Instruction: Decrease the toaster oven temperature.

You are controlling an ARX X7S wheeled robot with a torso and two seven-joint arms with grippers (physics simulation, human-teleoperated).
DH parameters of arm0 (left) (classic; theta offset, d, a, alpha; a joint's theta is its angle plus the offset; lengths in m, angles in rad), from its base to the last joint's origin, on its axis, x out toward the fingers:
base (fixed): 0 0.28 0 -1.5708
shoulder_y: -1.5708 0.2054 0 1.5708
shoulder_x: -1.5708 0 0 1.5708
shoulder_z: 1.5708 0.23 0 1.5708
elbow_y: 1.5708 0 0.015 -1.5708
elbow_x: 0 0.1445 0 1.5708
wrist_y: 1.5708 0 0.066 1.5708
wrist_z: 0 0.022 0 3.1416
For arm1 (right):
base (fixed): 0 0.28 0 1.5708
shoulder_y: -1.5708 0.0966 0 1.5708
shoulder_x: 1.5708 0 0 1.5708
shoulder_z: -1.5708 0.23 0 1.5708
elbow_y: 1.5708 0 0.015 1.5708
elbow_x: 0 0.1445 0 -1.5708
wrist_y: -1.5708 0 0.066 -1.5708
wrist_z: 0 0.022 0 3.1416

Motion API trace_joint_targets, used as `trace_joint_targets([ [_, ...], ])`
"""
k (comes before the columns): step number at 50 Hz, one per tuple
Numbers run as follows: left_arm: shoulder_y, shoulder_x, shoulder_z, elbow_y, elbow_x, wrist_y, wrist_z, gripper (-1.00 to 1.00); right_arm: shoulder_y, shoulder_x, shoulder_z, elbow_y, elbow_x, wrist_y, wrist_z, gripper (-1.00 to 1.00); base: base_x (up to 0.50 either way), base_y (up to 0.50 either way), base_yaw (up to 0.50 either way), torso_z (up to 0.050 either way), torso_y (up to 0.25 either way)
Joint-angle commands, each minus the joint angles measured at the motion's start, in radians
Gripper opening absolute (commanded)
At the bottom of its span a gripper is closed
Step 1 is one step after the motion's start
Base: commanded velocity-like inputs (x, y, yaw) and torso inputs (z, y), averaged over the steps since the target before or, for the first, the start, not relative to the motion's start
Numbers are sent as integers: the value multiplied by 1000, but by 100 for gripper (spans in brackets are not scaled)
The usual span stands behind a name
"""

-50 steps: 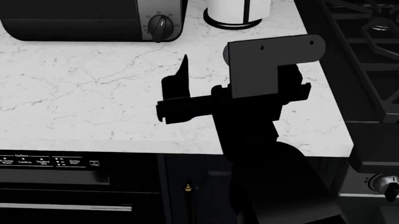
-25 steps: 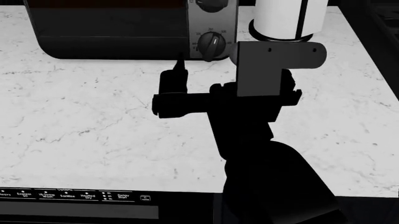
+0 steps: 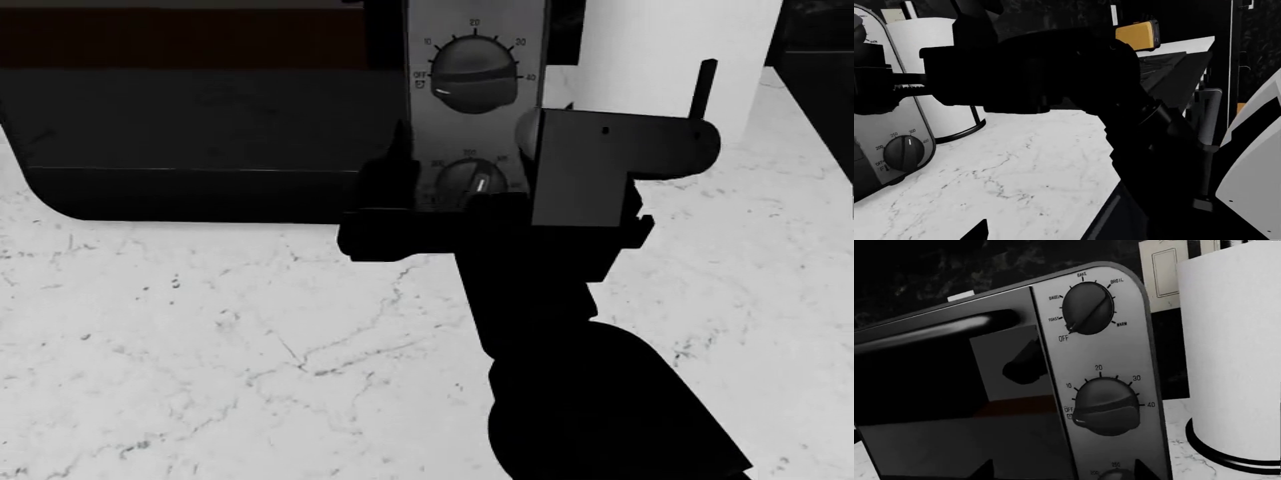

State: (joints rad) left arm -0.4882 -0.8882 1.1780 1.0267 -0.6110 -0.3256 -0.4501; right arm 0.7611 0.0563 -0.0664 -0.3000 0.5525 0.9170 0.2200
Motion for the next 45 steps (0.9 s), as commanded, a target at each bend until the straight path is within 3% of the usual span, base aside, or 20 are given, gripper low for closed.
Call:
trace_joint_targets([
  [1,-10,-2,20,0,7,5,-8,100,-17,7,6,-6,38,-8,22,100,371,410,0,0,0],
  [29,-51,-4,66,7,-9,3,-29,100,43,7,45,34,83,229,268,100,18,22,0,0,1],
  [45,-61,-8,92,-3,-2,23,-34,100,70,-2,67,252,64,105,265,100,0,0,0,0,0],
])
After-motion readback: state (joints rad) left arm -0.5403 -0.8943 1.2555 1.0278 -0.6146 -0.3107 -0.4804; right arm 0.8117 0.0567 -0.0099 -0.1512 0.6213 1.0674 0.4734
